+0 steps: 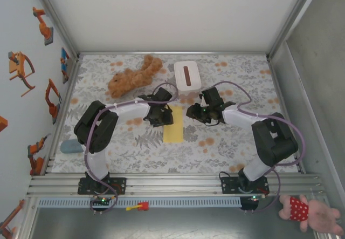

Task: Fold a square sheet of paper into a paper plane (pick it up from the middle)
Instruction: First fold in half a square sheet of paper at the center of the table.

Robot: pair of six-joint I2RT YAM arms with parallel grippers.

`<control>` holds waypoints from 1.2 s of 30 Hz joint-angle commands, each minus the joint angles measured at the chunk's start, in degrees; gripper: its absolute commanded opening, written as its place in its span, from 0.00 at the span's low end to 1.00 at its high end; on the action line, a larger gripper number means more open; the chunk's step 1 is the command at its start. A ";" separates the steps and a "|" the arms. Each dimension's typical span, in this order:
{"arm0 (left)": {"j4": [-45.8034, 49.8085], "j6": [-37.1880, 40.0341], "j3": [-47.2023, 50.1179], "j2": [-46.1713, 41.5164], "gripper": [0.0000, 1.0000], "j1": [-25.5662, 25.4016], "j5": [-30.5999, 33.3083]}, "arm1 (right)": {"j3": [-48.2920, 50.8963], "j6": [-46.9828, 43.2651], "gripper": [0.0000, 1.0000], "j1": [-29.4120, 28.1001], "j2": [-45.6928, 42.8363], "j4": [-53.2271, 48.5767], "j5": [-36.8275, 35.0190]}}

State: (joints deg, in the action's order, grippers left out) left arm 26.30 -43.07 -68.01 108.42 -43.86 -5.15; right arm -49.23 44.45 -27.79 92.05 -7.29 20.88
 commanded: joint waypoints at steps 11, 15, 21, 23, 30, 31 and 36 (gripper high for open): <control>6.59 -5.02 -0.37 8.53 0.50 -0.84 1.88 | -0.60 -1.21 0.38 1.18 2.15 0.26 1.74; 6.61 -6.20 -0.44 9.50 0.50 -0.81 0.61 | -0.69 -1.12 0.38 1.19 2.60 0.48 2.21; 6.38 -4.50 -0.72 9.70 0.50 -0.97 -0.03 | -1.22 -1.21 0.38 1.24 3.38 0.88 2.82; 6.43 -2.95 -1.17 9.87 0.52 -1.23 -0.28 | -1.46 -1.20 0.38 1.22 3.77 0.96 3.03; 7.69 -2.00 -2.13 10.42 0.54 -1.41 0.37 | -1.29 -1.03 0.37 1.25 3.75 0.81 2.80; 7.71 -1.95 -2.13 10.58 0.54 -1.41 0.40 | -1.30 -1.07 0.37 1.20 3.66 0.84 2.69; 9.00 -0.21 -3.00 10.98 0.52 -1.41 1.40 | -1.05 -1.03 0.37 1.24 3.45 0.88 2.58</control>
State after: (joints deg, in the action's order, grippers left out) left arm 32.91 -45.39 -74.17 112.44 -44.66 -4.05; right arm -49.23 43.88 -27.00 95.77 -6.63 23.31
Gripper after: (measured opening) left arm 0.520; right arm 0.369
